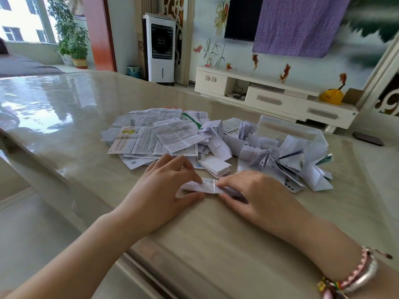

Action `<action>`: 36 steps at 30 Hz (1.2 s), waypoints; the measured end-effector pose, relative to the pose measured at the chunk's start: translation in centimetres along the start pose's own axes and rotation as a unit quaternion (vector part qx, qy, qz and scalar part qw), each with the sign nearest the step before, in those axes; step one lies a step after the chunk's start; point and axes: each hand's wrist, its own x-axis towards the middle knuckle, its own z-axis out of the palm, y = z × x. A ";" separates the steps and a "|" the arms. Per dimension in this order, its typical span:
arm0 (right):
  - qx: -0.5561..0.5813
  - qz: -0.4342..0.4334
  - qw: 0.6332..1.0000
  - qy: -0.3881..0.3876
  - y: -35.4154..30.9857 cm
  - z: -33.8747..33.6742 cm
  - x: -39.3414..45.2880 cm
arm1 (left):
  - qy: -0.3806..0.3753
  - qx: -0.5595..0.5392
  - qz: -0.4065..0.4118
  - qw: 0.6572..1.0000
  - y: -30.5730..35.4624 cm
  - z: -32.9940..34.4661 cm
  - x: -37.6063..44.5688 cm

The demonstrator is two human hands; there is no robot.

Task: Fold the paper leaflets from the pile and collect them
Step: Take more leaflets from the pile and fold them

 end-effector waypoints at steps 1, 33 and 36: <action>-0.013 -0.005 1.000 0.017 -0.1 0.0 0.0 | 0.012 0.009 0.013 1.000 0.1 0.0 0.0; 0.162 -0.064 0.977 0.121 -1.4 0.1 0.2 | -0.049 -0.597 -0.289 0.747 3.8 -1.9 1.3; 0.102 -0.100 0.982 0.127 -1.3 0.4 0.5 | -0.036 -0.610 -0.307 0.730 3.4 -1.8 1.4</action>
